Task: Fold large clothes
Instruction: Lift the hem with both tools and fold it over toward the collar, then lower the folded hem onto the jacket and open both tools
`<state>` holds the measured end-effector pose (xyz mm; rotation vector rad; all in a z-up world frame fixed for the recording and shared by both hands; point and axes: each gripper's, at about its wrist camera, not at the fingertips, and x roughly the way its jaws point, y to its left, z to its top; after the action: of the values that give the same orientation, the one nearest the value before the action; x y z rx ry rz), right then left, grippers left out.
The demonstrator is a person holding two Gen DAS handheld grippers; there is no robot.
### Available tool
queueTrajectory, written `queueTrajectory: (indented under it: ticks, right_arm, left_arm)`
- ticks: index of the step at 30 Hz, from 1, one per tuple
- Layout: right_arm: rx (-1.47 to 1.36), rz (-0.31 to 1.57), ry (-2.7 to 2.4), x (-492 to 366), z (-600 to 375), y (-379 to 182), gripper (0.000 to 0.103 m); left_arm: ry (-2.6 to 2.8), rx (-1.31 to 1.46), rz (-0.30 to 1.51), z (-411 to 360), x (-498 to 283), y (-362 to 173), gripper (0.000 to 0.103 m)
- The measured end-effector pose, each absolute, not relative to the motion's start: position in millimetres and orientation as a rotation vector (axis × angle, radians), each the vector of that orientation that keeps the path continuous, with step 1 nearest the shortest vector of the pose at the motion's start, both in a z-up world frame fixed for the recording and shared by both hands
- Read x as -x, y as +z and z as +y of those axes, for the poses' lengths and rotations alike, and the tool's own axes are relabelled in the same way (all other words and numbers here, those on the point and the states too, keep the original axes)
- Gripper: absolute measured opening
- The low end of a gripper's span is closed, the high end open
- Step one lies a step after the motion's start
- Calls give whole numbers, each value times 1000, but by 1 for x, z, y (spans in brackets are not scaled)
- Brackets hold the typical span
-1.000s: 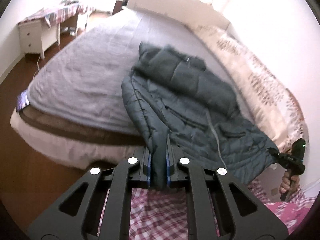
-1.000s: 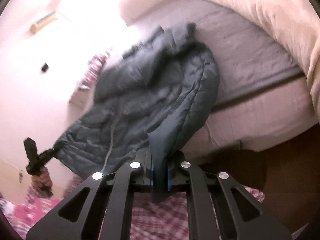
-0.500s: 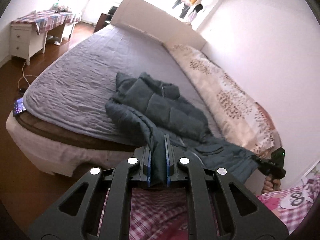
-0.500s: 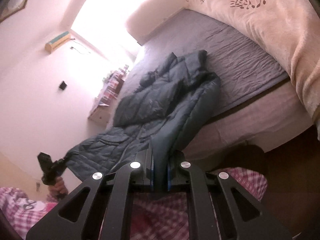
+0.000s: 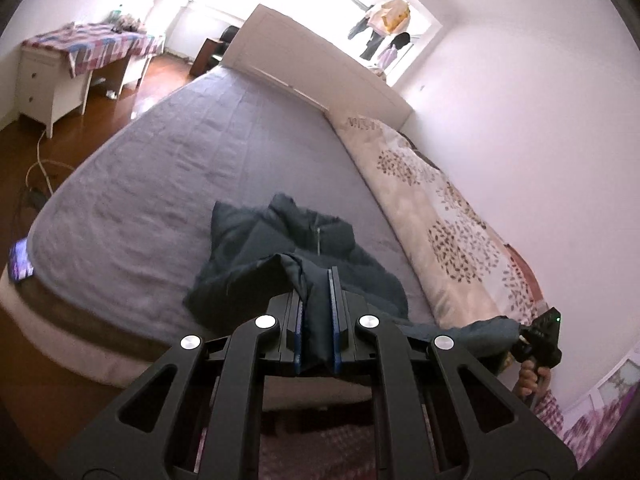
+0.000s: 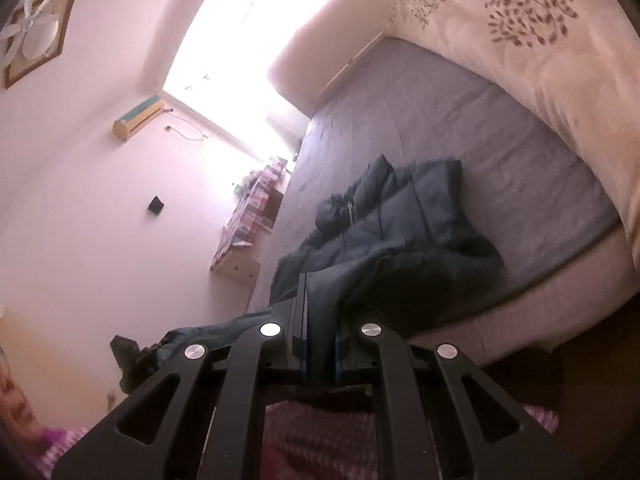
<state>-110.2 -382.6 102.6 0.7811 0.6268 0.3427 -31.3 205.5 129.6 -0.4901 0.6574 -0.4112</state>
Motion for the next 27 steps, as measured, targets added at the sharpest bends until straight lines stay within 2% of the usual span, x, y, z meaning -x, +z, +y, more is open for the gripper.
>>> queueTrajectory:
  ticks: [7, 13, 20, 27]
  right_arm:
    - [-785, 653, 310, 10, -398, 127, 10]
    - [-814, 680, 220, -100, -410, 117, 10]
    - [-845, 788, 74, -220, -424, 53, 10]
    - [-855, 869, 10, -291, -428, -12, 10]
  left_arm:
    - [-359, 495, 684, 189, -84, 141, 11]
    - [-235, 517, 727, 176, -188, 118, 11]
    - [-102, 498, 815, 157, -299, 54, 11]
    - [-17, 531, 874, 154, -362, -6, 13]
